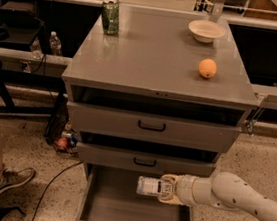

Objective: Pick blue plastic bottle from bottom drawer and place on counter

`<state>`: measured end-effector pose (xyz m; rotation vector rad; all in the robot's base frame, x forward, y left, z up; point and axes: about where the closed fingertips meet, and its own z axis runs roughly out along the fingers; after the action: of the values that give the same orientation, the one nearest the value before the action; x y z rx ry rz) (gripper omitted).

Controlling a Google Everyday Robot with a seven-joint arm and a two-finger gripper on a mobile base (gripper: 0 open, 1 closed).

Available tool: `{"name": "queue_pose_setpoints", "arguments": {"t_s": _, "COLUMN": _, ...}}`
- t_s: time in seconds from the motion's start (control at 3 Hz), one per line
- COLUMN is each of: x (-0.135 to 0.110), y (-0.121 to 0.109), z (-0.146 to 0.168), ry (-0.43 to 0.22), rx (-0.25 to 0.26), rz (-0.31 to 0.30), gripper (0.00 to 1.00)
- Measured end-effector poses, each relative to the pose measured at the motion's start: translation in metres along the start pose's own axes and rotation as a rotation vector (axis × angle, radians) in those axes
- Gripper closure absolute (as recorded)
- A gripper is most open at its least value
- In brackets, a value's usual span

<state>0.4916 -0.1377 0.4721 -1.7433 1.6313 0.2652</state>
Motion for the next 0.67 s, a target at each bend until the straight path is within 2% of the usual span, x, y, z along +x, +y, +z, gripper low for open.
{"name": "queue_pose_setpoints", "arguments": {"t_s": 0.33, "x": -0.024, "y": -0.017, "z": -0.026, "ry": 0.024, "rx": 0.039, "rz": -0.054, "gripper": 1.00}}
{"name": "queue_pose_setpoints", "arguments": {"t_s": 0.67, "x": -0.060, "y": -0.041, "z": -0.057, "ry": 0.077, "rx": 0.064, "rz": -0.128, "gripper": 1.00}}
